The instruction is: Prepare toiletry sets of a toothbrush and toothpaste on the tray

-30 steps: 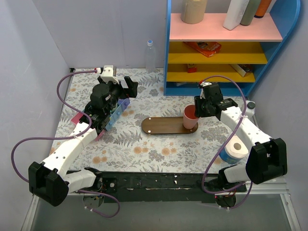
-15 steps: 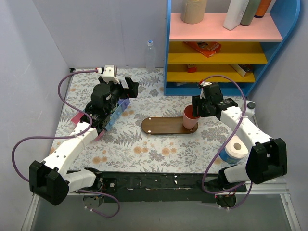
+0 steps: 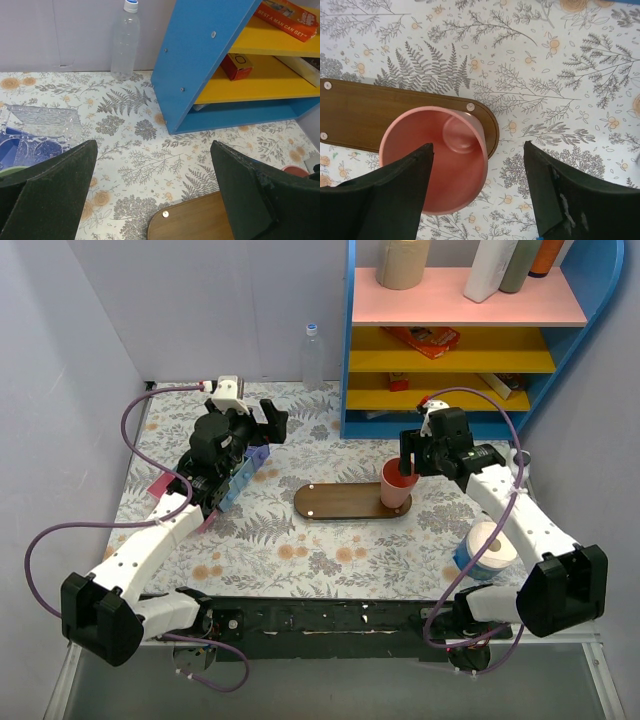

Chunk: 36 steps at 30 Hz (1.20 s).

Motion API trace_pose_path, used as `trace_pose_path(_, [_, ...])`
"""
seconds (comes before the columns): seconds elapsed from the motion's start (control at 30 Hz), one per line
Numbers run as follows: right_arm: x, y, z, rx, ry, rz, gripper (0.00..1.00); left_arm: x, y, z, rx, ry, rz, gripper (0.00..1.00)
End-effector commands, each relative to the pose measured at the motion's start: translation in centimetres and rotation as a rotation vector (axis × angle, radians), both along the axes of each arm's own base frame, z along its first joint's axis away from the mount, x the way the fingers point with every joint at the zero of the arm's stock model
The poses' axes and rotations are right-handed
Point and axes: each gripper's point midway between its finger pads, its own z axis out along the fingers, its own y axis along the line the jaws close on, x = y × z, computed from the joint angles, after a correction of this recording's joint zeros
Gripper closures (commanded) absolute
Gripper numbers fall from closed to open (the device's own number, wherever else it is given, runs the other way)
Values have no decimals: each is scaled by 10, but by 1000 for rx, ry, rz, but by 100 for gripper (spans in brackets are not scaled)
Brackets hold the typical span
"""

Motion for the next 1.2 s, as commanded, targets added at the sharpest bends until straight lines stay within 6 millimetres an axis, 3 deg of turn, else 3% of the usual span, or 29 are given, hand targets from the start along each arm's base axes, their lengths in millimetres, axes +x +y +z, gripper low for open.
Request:
trace_pose_path(0.0, [11,0,52,33,-151,-9,20,3,0,-2,35,-1,5,2])
trace_pose_path(0.17, [5,-6,83,54,-239,-25,20,16,-7,-18,168,35,-69,2])
trace_pose_path(0.2, [3,-6,87,57,-250,-23,20,22,-9,-36,199,89,-93,2])
trace_pose_path(0.3, [-7,-12,99,50,-283,-23,20,39,2,-42,216,160,-69,2])
trace_pose_path(0.33, [-10,-16,105,46,-302,-35,20,46,5,-62,247,224,-63,2])
trace_pose_path(0.37, [-13,-20,104,37,-298,-38,20,53,5,-50,251,210,-53,2])
trace_pose_path(0.43, [-21,-25,107,28,-317,-43,20,64,8,-64,284,264,-28,3])
trace_pose_path(0.5, [-26,-27,109,25,-329,-44,21,75,14,-58,296,263,16,9])
trace_pose_path(0.63, [-35,-33,115,25,-368,-49,21,94,21,-71,346,314,57,14])
trace_pose_path(0.67, [-36,-34,114,21,-368,-48,20,102,24,-82,368,344,74,16])
trace_pose_path(0.8, [-40,-37,115,13,-381,-50,21,119,33,-87,398,388,118,25])
trace_pose_path(1.17, [-42,-39,109,5,-375,-49,20,126,54,-101,399,435,158,29])
